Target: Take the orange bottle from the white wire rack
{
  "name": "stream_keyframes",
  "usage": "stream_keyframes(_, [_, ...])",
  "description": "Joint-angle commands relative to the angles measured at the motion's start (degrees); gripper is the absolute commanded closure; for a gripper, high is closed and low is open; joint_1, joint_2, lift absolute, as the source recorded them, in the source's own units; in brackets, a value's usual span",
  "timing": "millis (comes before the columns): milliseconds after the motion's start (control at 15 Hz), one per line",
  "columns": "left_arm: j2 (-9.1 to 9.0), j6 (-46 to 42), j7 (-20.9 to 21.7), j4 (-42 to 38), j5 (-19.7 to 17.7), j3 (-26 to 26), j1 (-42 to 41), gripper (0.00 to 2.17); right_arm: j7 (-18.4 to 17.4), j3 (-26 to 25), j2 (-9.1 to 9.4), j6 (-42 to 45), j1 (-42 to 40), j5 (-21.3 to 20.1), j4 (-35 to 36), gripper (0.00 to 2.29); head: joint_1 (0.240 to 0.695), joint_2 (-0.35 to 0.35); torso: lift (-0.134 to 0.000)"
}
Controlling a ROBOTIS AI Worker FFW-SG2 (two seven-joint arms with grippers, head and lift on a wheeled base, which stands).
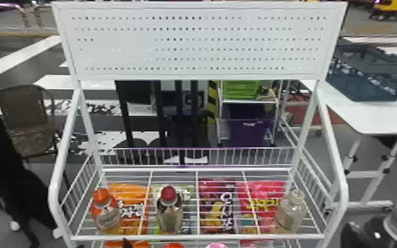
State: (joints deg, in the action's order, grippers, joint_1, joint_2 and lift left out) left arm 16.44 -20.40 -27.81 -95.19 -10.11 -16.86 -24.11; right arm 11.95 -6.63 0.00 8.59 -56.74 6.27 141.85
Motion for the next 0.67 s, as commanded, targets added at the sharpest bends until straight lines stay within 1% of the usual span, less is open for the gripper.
stream_keyframes(0, [0.17,0.0,0.3,3.3,-1.3,0.6,3.6,0.09,0.0,-0.1,0.05,1.3,-0.9,0.1,0.2,1.02,0.499,0.000,0.000])
stream_keyframes(133, [0.70,0.0,1.5,4.9,-3.3,1.0,5.8,0.09,-0.1,-0.1,0.05,2.5,-1.5,0.1,0.4,1.02,0.499,0.000,0.000])
stream_keyframes(533, [0.61,0.0,5.1,8.4,-4.3,0.9,9.8,0.09,-0.2,-0.3,0.05,2.7,-2.2,0.1,1.0,1.02,0.499,0.000,0.000])
stream_keyframes(600, [0.52,0.1,5.1,9.2,-4.3,0.8,10.6,0.09,-0.2,-0.4,0.05,2.7,-2.2,0.0,1.1,1.02,0.499,0.000,0.000])
